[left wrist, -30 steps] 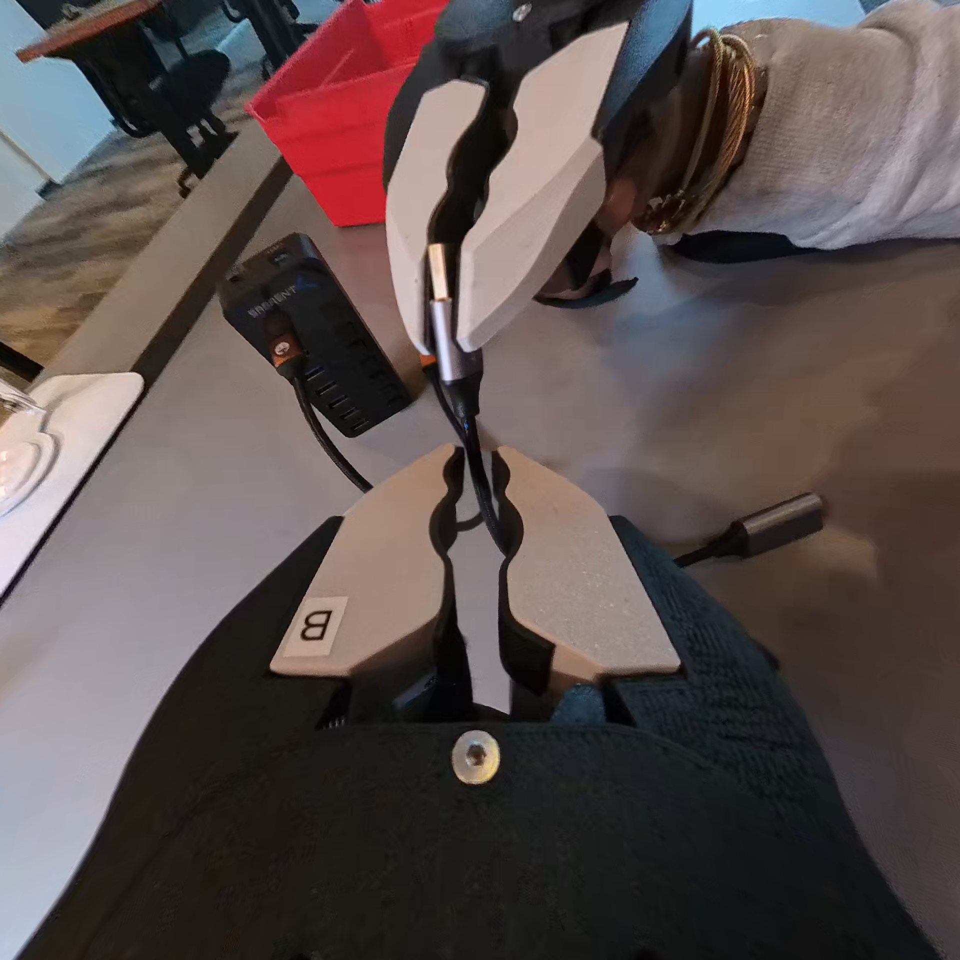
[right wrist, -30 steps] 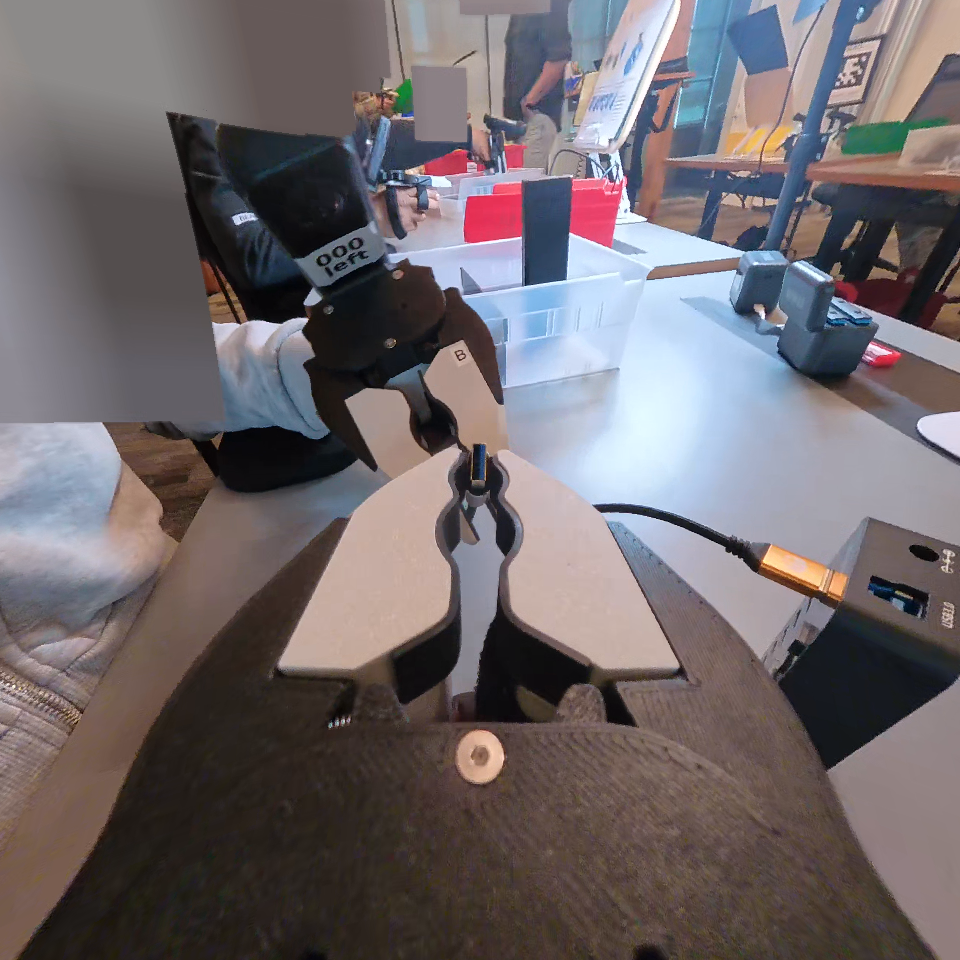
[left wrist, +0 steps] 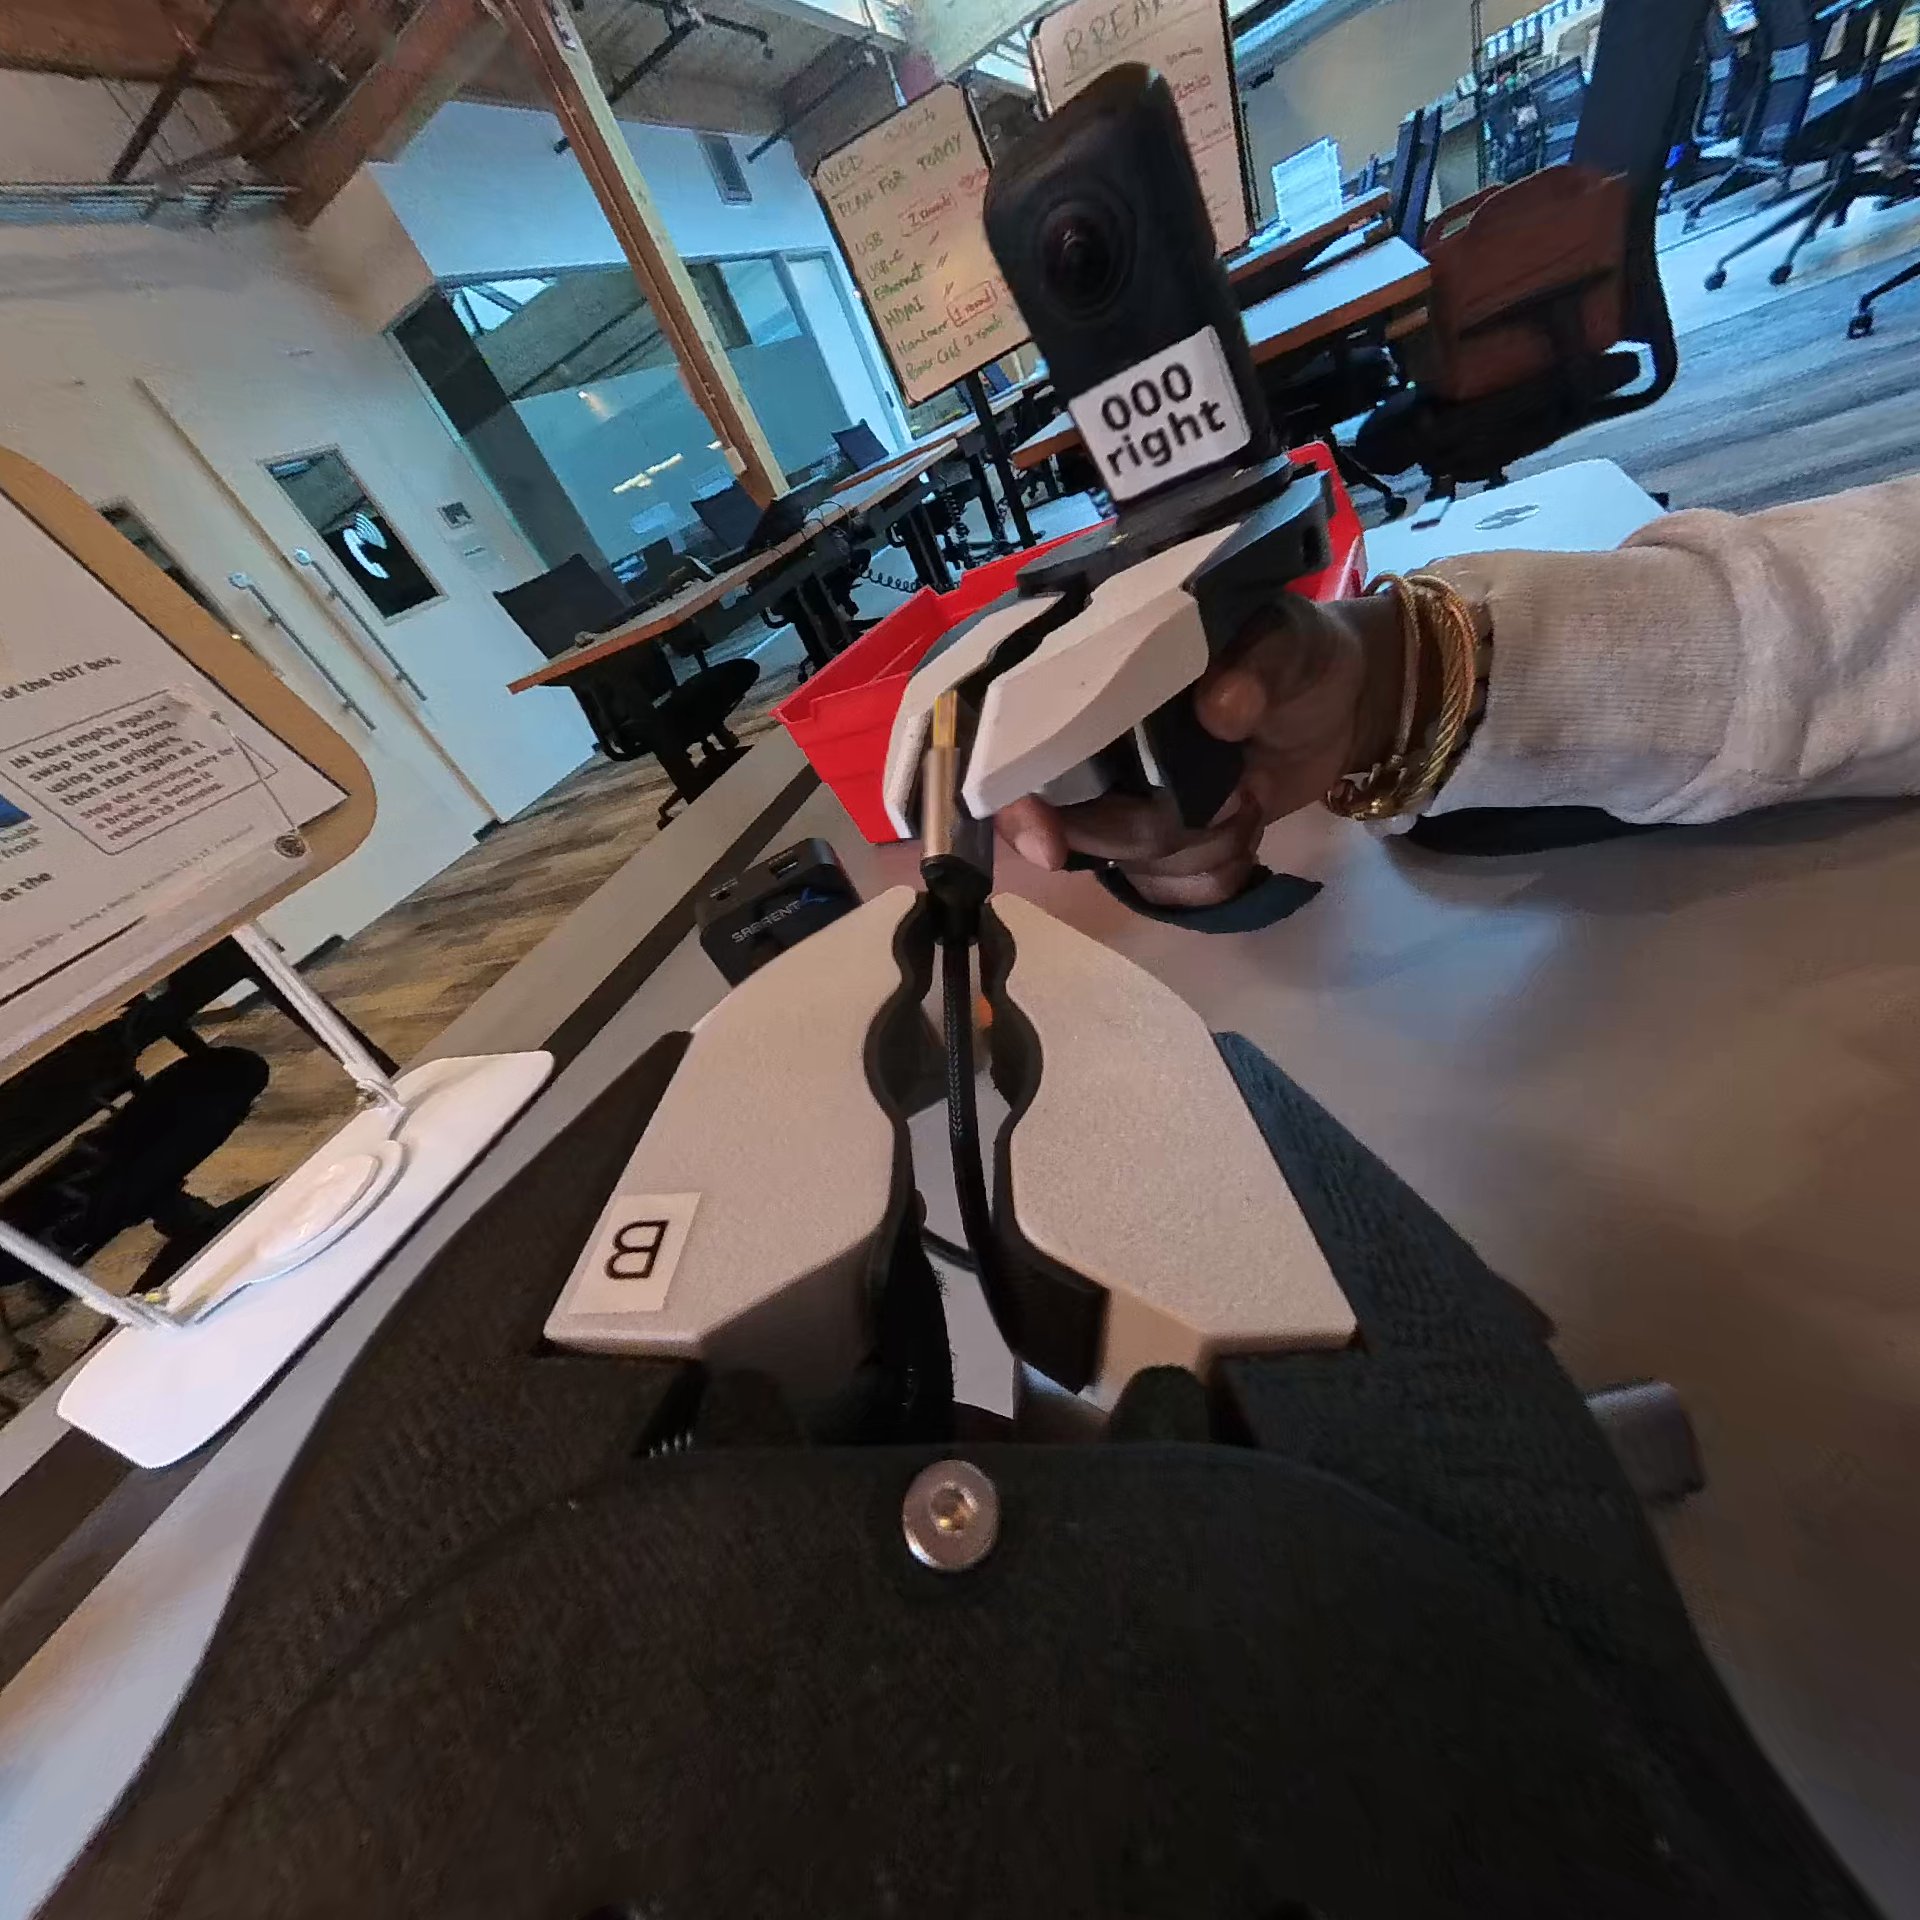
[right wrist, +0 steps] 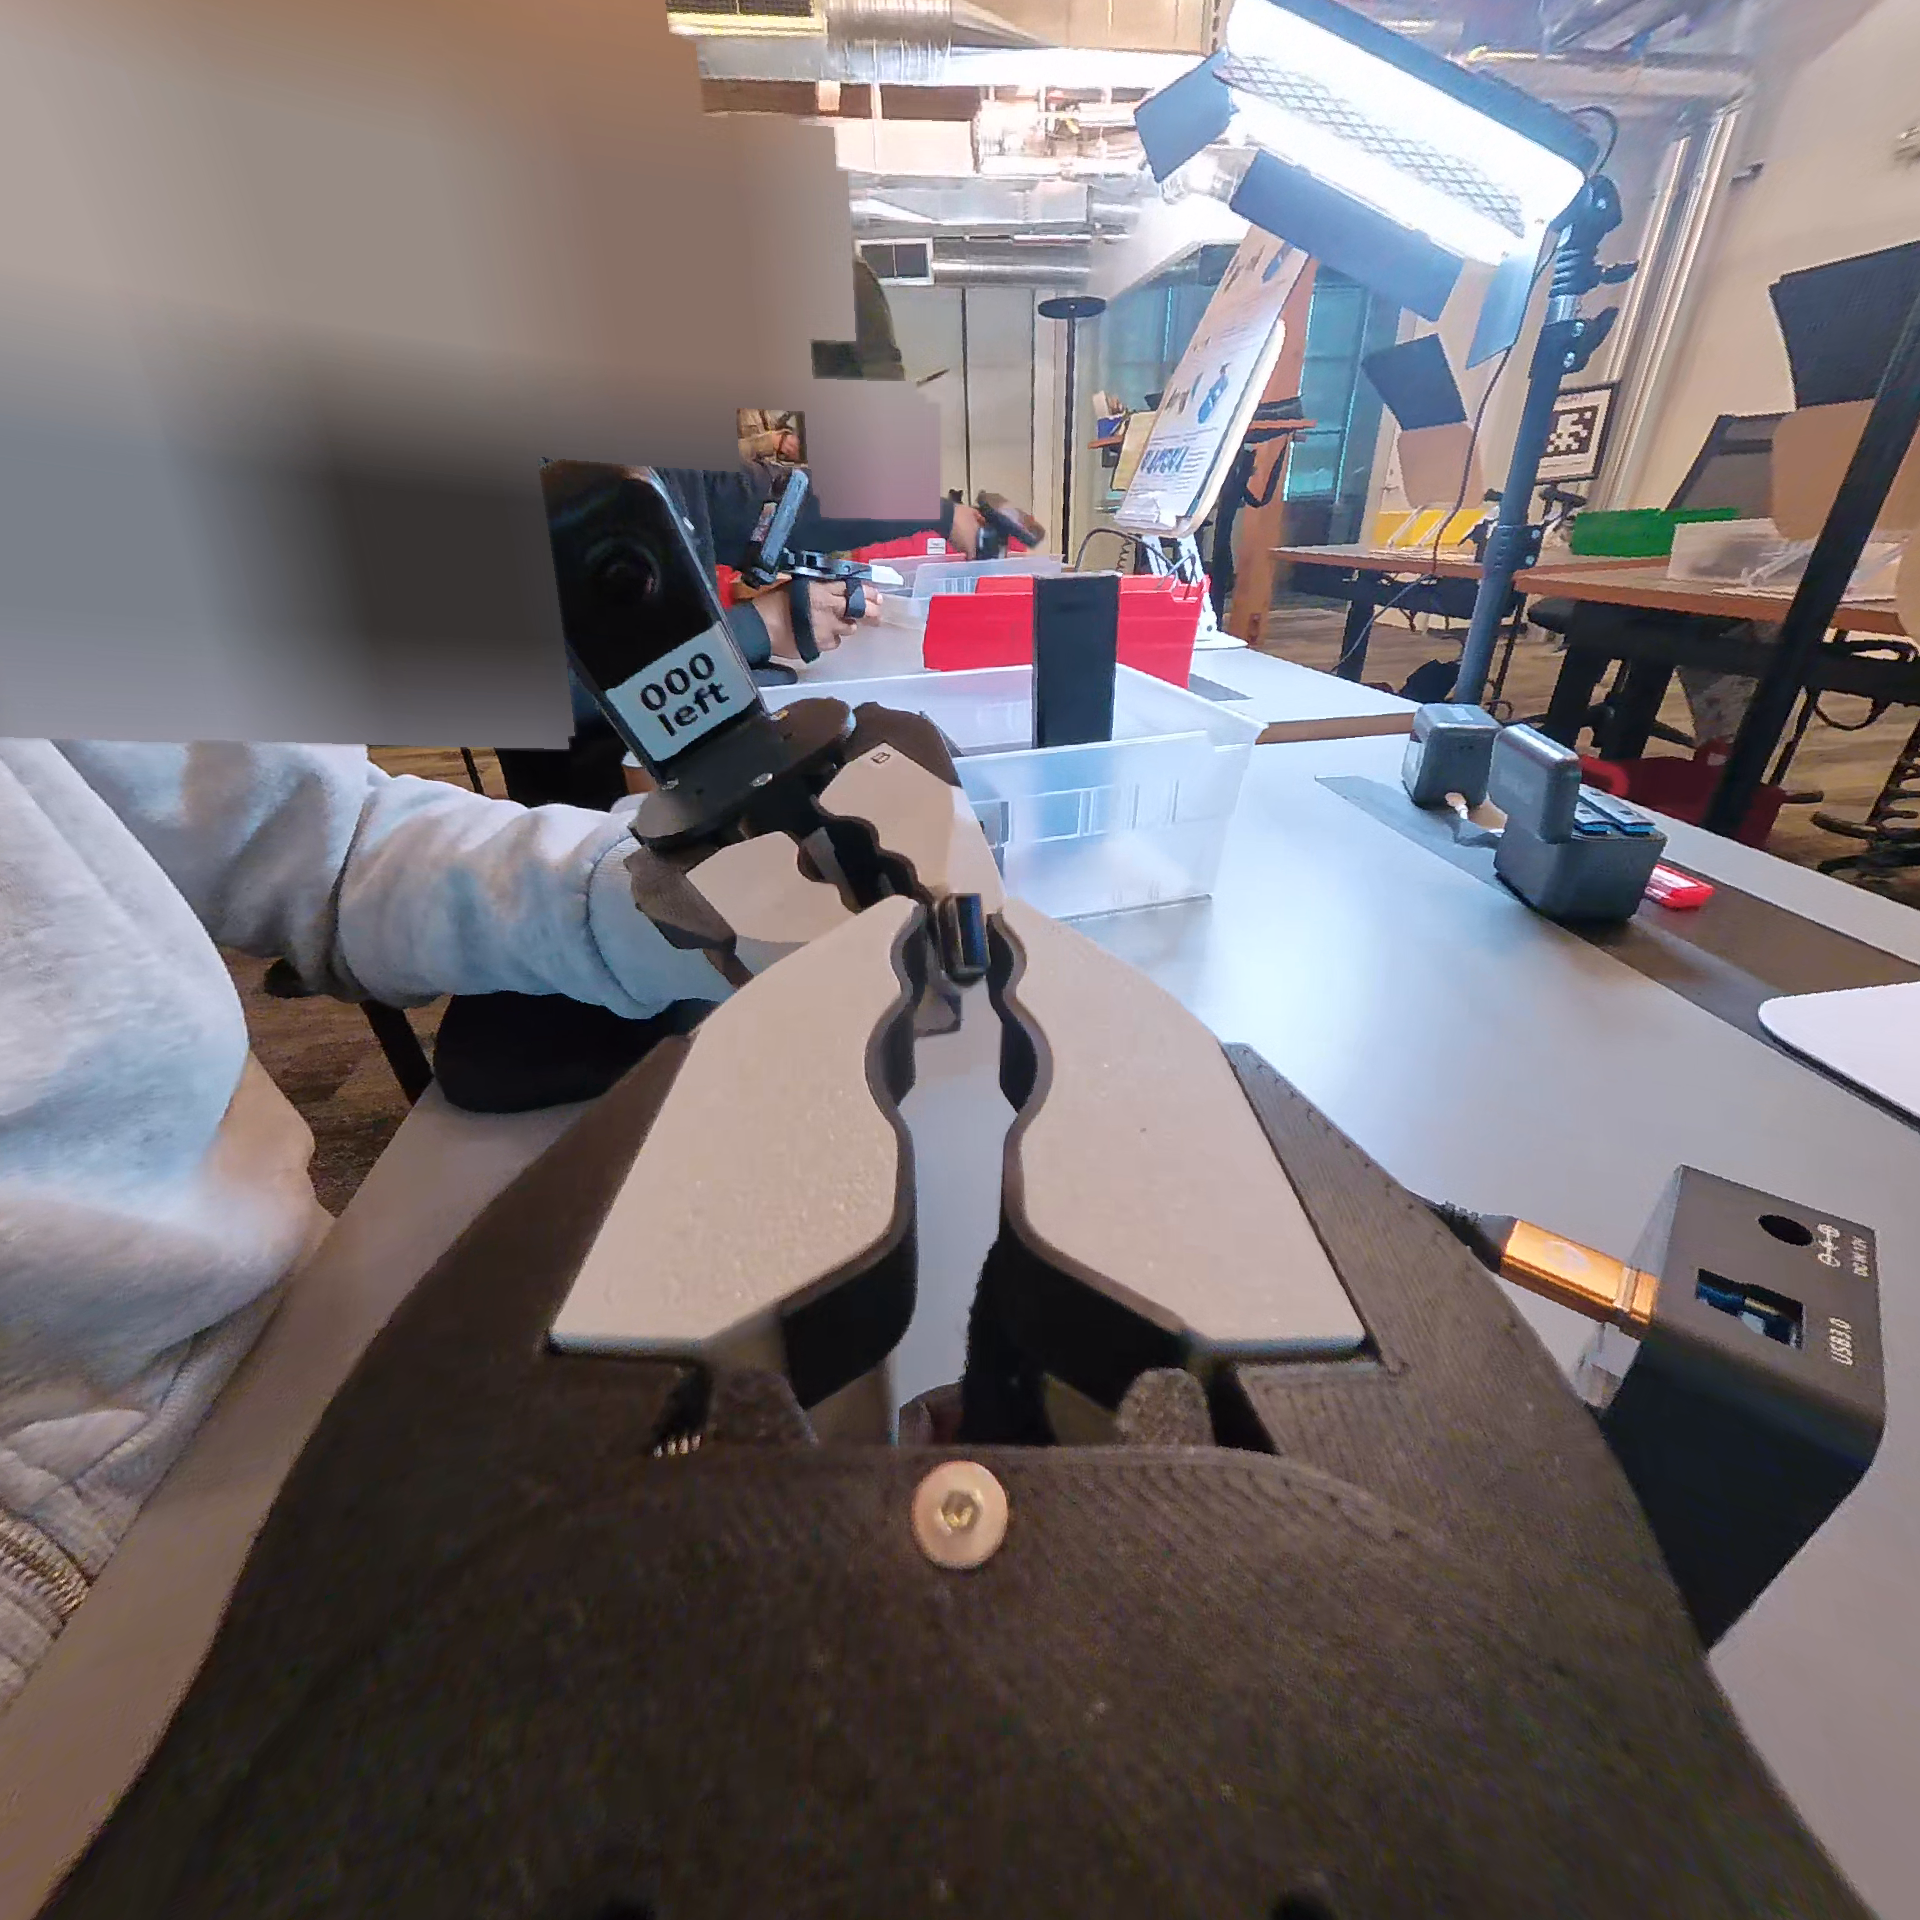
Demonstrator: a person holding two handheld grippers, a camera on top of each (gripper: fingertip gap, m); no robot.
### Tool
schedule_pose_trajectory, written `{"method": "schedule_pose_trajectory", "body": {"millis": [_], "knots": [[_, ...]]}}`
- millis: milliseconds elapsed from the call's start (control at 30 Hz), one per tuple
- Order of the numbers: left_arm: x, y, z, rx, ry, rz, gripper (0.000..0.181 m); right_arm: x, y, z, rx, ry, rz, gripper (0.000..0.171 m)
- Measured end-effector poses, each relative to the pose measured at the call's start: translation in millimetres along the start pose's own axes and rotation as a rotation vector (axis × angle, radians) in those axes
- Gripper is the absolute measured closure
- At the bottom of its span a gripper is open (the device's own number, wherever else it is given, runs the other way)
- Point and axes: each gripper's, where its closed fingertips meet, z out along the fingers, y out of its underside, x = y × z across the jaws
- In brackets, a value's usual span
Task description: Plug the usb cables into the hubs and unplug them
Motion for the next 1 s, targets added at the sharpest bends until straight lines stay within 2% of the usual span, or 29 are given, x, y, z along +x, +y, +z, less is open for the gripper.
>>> {"method": "schedule_pose_trajectory", "body": {"millis": [133, 267, 400, 467, 500, 533, 600, 633, 700, 733, 767, 800, 867, 900, 933, 1000], "knots": [[-9.4, -6.8, -5.0, 0.029, -0.074, 0.075, 0.173, 5.5, 2.1, -2.4, -0.024, 0.031, -0.006, 0.153], [-2.8, -8.5, -6.0, 0.039, 0.038, -0.079, 0.173, 3.6, -0.1, -3.1, -0.012, 0.022, -0.017, 0.151], [4.5, 7.4, -5.1, -0.052, 0.133, -0.172, 0.173, -3.8, 1.3, -1.4, -0.031, -0.020, -0.004, 0.148], [10.5, 10.0, -3.9, -0.070, 0.165, -0.170, 0.173, -4.5, 7.4, 0.3, -0.070, -0.031, 0.018, 0.151], [13.5, 10.1, -3.2, -0.075, 0.177, -0.169, 0.173, -5.1, 11.4, 1.3, -0.094, -0.036, 0.024, 0.161], [14.2, 12.4, -2.5, -0.092, 0.173, -0.162, 0.173, -4.4, 14.4, 2.2, -0.113, -0.031, 0.032, 0.163], [8.1, 18.3, -0.4, -0.121, 0.115, -0.124, 0.172, 2.4, 18.5, 2.4, -0.153, 0.012, 0.049, 0.163], [-1.5, 19.7, 0.8, -0.124, 0.034, -0.090, 0.165, 9.1, 18.5, 1.9, -0.155, 0.054, 0.057, 0.163], [-33.2, 2.0, -6.1, -0.051, -0.248, 0.072, 0.156, 31.1, 18.4, -3.7, -0.146, 0.183, 0.093, 0.163], [-36.8, -19.5, -12.8, 0.036, -0.334, 0.184, 0.151, 44.2, 16.2, -8.3, -0.119, 0.258, 0.126, 0.163], [-26.6, -40.2, -15.8, 0.116, -0.333, 0.260, 0.147, 55.6, 12.0, -13.2, -0.073, 0.320, 0.168, 0.163], [-7.6, -54.7, -13.0, 0.175, -0.262, 0.257, 0.149, 63.6, 6.3, -17.9, -0.012, 0.360, 0.212, 0.163], [48.4, -65.4, 2.6, 0.241, 0.034, 0.058, 0.152, 67.4, -11.0, -23.3, 0.142, 0.360, 0.291, 0.163], [71.7, -61.7, 11.2, 0.224, 0.161, -0.089, 0.151, 64.6, -21.7, -24.8, 0.233, 0.327, 0.347, 0.163], [83.7, -52.4, 20.5, 0.176, 0.212, -0.198, 0.149, 59.1, -33.2, -25.9, 0.329, 0.262, 0.422, 0.163], [74.4, -26.1, 34.5, 0.068, 0.118, -0.210, 0.143, 40.8, -62.1, -34.2, 0.562, 0.010, 0.612, 0.164]]}}
